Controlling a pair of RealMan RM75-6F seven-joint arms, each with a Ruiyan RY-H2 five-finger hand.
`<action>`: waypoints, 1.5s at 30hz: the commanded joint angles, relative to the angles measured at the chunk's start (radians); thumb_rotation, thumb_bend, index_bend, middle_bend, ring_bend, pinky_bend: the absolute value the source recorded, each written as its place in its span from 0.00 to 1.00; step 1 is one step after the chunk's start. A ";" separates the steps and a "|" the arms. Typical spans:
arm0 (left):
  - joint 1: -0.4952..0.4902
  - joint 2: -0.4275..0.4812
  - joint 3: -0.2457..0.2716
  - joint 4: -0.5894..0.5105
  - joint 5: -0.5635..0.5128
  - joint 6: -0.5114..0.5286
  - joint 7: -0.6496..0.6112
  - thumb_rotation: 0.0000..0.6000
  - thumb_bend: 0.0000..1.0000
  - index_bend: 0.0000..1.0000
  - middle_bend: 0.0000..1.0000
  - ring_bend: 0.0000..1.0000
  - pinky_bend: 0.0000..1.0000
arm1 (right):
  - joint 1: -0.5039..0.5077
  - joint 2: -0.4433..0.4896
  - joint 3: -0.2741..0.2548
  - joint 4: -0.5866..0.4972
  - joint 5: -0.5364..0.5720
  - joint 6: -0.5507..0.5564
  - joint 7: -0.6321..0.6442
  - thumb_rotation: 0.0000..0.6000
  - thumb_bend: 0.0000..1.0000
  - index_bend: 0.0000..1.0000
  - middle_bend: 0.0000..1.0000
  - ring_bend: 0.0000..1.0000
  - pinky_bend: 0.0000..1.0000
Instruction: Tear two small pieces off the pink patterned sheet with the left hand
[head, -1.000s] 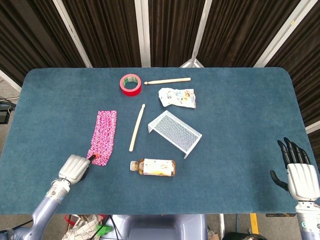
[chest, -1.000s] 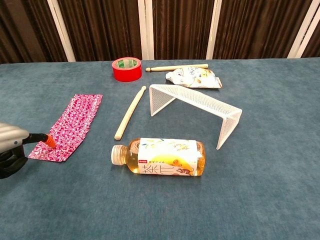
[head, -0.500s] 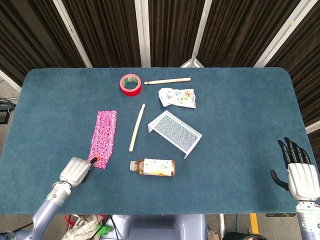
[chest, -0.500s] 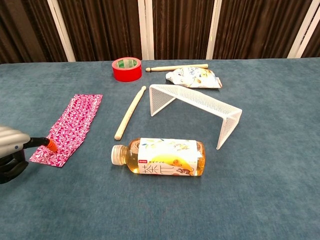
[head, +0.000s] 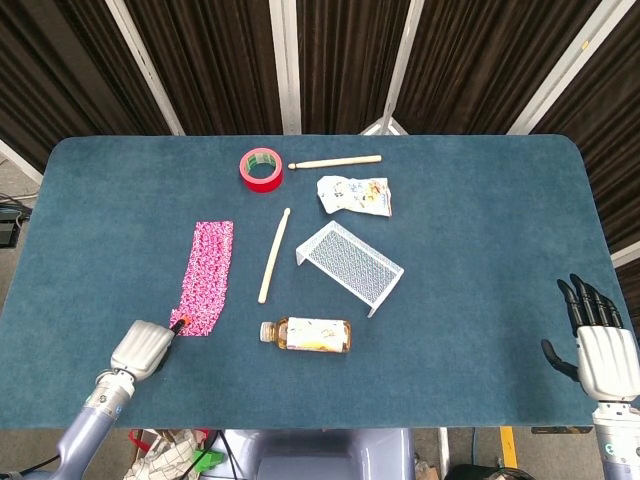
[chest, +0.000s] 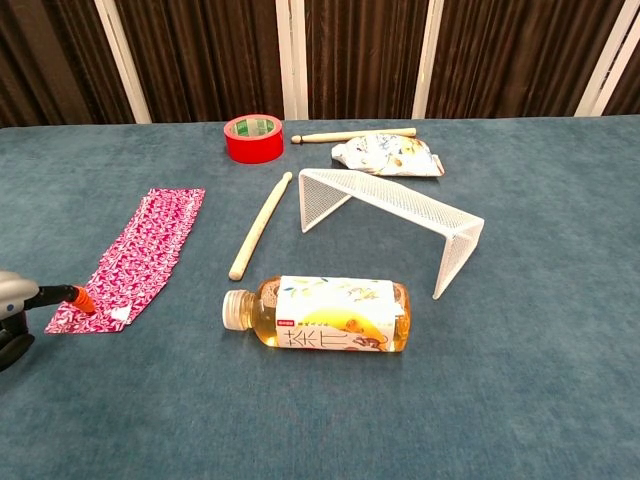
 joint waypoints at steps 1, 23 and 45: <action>0.001 0.001 0.007 -0.007 0.008 0.007 0.003 1.00 0.85 0.19 0.85 0.73 0.61 | -0.001 0.001 -0.001 0.000 -0.001 0.002 0.002 1.00 0.32 0.04 0.04 0.09 0.14; 0.052 0.025 0.103 -0.110 0.043 0.083 0.106 1.00 0.85 0.19 0.85 0.73 0.61 | -0.004 0.008 0.003 -0.001 0.002 0.005 0.030 1.00 0.32 0.04 0.04 0.09 0.14; 0.063 0.083 0.063 -0.128 0.192 0.163 -0.064 1.00 0.84 0.19 0.85 0.73 0.62 | -0.003 0.007 0.001 -0.004 0.000 0.002 0.027 1.00 0.32 0.04 0.04 0.09 0.14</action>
